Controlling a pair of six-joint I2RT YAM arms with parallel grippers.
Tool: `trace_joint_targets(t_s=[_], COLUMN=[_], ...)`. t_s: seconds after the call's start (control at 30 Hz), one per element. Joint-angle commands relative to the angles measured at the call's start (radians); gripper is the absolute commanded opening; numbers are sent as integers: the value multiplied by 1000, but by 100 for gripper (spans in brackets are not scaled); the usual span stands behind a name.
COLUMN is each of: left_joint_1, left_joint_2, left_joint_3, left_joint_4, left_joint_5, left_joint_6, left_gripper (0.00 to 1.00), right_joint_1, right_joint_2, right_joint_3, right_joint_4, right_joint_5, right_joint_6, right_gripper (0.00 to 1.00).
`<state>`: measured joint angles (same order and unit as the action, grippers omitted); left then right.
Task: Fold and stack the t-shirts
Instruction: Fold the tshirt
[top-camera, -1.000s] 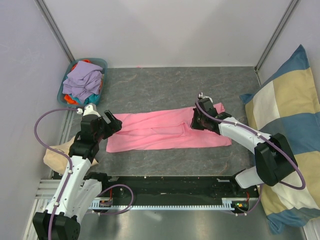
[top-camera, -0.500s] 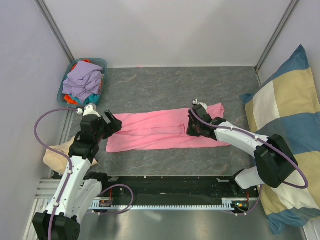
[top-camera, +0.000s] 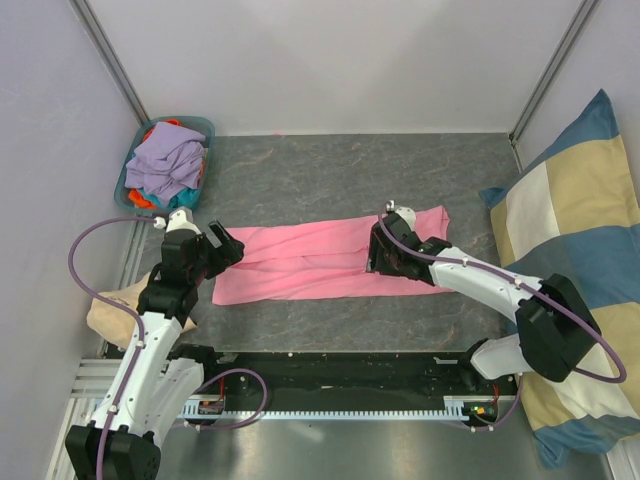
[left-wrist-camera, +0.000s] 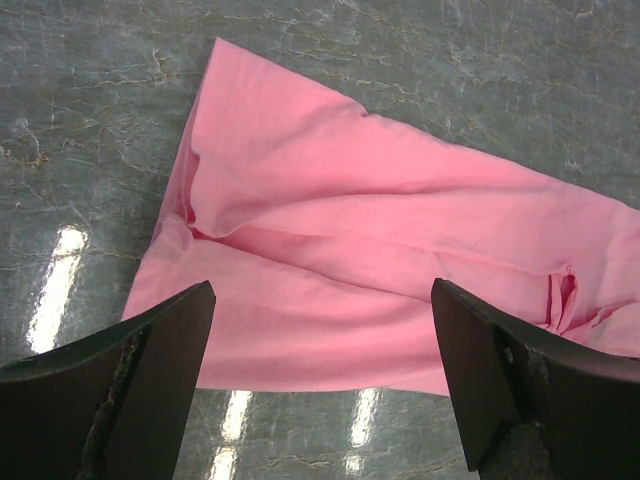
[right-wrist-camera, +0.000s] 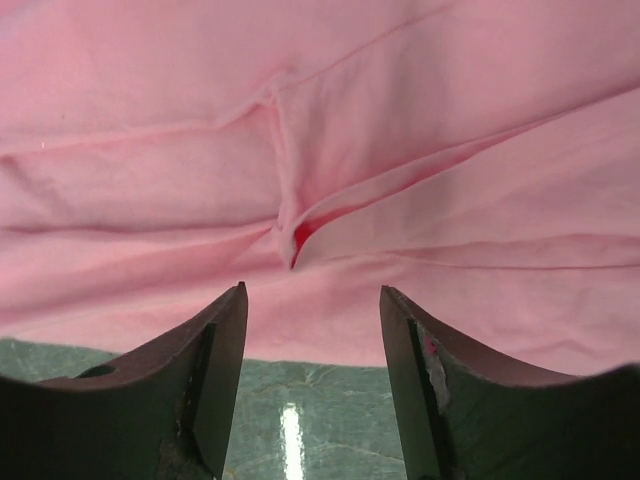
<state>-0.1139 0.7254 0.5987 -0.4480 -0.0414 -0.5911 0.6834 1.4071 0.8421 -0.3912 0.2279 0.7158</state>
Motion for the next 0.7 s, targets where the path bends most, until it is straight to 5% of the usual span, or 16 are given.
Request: trace_joint_targets(t_s=[0.0, 0.33, 0.67], left_joint_1=[-3, -3, -3], left_joint_2=[-12, -15, -12], left_joint_3=[-4, 7, -4], left_joint_4=[5, -4, -8], left_joint_5=[23, 20, 15], left_joint_6=[-22, -13, -15], left_gripper=[97, 97, 97], right_joint_1=[-2, -130, -217], right_joint_2=[-17, 226, 240], right_joint_3=[104, 229, 204], right_joint_4=[-35, -55, -44], right_joint_5=[206, 304, 326], right_joint_6=[-65, -134, -131], right_gripper=[64, 65, 66])
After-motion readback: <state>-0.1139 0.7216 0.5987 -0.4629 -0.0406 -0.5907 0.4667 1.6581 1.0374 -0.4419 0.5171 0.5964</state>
